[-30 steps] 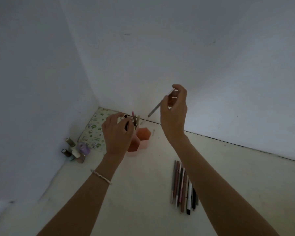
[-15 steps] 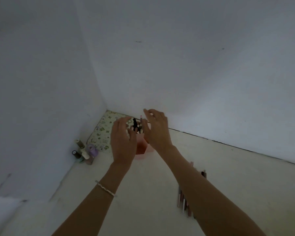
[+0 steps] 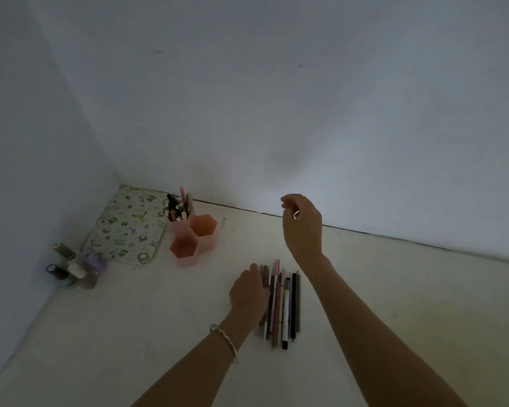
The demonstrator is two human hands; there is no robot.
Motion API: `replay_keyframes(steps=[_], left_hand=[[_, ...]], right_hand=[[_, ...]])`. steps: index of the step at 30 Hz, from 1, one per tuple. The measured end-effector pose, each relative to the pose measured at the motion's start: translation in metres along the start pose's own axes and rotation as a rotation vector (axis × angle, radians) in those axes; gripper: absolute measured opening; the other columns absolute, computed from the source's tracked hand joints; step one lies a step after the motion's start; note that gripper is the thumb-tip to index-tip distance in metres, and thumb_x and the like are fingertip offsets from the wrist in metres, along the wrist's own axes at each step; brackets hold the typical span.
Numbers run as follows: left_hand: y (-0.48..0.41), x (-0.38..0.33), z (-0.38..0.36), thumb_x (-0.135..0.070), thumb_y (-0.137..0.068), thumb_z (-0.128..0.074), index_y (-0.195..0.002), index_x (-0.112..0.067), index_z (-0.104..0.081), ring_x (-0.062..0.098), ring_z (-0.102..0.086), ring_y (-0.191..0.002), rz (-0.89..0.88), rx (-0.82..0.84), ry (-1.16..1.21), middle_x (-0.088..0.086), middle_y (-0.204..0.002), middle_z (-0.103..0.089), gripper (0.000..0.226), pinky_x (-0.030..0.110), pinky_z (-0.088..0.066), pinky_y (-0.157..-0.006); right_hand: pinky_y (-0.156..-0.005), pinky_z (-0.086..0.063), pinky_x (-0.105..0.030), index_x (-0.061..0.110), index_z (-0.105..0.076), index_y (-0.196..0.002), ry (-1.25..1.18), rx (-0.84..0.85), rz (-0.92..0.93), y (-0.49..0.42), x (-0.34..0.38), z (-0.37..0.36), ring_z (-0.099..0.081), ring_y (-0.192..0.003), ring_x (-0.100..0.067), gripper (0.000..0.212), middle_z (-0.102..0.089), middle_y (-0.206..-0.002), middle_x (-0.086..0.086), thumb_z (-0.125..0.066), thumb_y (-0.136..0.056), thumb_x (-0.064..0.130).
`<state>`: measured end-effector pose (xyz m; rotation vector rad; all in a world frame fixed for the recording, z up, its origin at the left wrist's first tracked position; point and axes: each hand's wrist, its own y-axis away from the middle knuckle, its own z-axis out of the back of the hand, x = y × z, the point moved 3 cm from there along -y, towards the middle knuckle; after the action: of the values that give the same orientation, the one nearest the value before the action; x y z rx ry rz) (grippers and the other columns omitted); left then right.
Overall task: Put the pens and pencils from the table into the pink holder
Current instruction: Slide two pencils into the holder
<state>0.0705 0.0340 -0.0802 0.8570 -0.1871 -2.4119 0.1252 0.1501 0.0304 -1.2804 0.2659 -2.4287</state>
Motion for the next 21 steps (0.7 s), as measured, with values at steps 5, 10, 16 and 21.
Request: replay_keyframes(steps=[5,10,16,21], left_hand=[[-0.006,-0.003,-0.005,-0.023,-0.096,-0.055,-0.116,-0.010,-0.048,0.025,-0.064,-0.096,0.108,-0.029,0.044,0.007,-0.109,-0.063,0.025,0.034,-0.052,-0.081],[-0.014,0.004,0.004,-0.020,-0.091,-0.061,-0.104,-0.011,-0.061,0.023,-0.065,-0.093,0.175,-0.005,0.158,0.007,-0.104,-0.067,0.015,0.033,-0.052,-0.080],[-0.021,0.005,0.068,-0.007,-0.087,-0.065,-0.105,-0.024,-0.055,0.008,-0.061,-0.070,-0.100,-0.463,0.622,-0.006,-0.080,-0.062,0.026,0.019,-0.054,-0.065],[-0.015,0.003,0.096,-0.007,-0.093,-0.059,-0.145,-0.033,-0.036,0.007,-0.057,-0.076,-0.267,-0.544,0.644,-0.015,-0.089,-0.053,0.063,0.016,-0.055,-0.068]], right_hand=[[-0.074,-0.049,-0.023,0.012,-0.069,-0.097,-0.018,0.062,-0.090,0.012,-0.025,0.008,-0.062,-0.078,-0.011,0.024,-0.068,-0.087,0.005,-0.048,-0.091,0.002],[-0.068,-0.049,-0.024,0.016,-0.068,-0.098,-0.017,0.115,-0.164,0.022,-0.039,-0.004,-0.062,-0.074,-0.013,0.024,-0.069,-0.088,0.003,-0.048,-0.091,0.004],[-0.083,-0.048,-0.028,0.016,-0.063,-0.109,0.356,0.608,-0.248,0.040,-0.062,-0.051,-0.064,-0.093,-0.020,0.023,-0.071,-0.097,-0.004,-0.055,-0.091,0.029],[-0.079,-0.042,-0.036,0.012,-0.050,-0.113,0.686,0.742,0.016,0.070,-0.056,-0.087,-0.057,-0.098,-0.028,0.026,-0.066,-0.099,-0.010,-0.047,-0.093,0.028]])
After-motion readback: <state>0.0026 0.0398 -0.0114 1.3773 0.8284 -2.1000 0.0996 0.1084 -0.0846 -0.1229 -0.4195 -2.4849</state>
